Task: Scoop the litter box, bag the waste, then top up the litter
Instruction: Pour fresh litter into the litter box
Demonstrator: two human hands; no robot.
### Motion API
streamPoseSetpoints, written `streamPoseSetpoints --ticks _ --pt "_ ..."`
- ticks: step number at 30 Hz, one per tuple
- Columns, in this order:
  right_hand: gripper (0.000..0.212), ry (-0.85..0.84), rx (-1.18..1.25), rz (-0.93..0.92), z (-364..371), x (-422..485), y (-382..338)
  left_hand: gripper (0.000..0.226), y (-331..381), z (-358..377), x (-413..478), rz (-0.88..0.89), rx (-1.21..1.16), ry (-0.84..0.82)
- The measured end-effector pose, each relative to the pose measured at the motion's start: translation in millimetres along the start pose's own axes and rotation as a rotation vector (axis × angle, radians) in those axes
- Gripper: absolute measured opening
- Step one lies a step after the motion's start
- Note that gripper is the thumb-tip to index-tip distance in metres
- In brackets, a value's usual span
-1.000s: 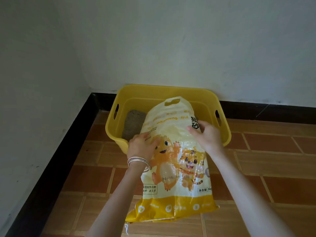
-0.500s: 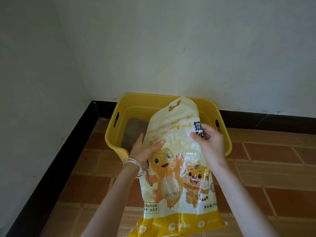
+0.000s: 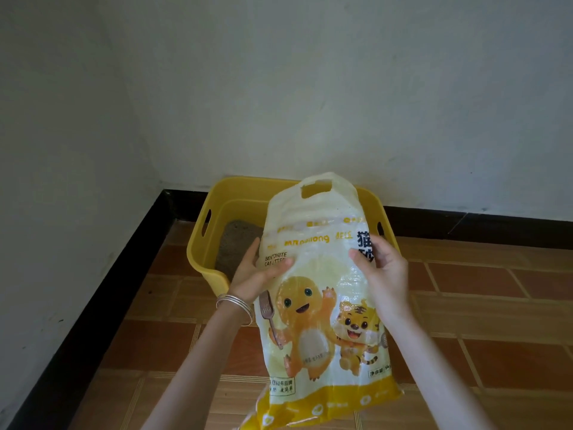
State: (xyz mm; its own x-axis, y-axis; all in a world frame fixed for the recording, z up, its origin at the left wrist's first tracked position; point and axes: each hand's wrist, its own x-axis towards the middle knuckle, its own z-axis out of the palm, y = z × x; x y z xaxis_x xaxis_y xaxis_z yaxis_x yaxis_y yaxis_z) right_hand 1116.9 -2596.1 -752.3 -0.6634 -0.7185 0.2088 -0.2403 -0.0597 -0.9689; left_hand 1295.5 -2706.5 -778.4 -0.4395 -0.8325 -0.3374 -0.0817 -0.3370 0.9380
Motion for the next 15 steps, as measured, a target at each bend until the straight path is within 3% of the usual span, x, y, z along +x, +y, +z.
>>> streamPoseSetpoints --ticks 3,7,12,13,15 --pt "0.035 0.014 0.02 0.025 -2 -3 2 0.096 -1 3 -5 -0.011 -0.01 0.006" --pt "0.033 -0.016 -0.018 -0.012 4 -8 0 0.121 7 1 -7 0.009 0.014 -0.022" --pt "0.032 -0.061 0.01 -0.001 1 -3 -7 0.135 13 3 -12 0.028 0.043 -0.049" --pt "0.031 -0.073 0.026 -0.003 1 -2 -10 0.13 14 4 -12 0.032 0.026 -0.059" --pt "0.024 -0.094 0.064 -0.006 3 -1 -16 0.093 16 6 -14 0.051 -0.018 -0.069"
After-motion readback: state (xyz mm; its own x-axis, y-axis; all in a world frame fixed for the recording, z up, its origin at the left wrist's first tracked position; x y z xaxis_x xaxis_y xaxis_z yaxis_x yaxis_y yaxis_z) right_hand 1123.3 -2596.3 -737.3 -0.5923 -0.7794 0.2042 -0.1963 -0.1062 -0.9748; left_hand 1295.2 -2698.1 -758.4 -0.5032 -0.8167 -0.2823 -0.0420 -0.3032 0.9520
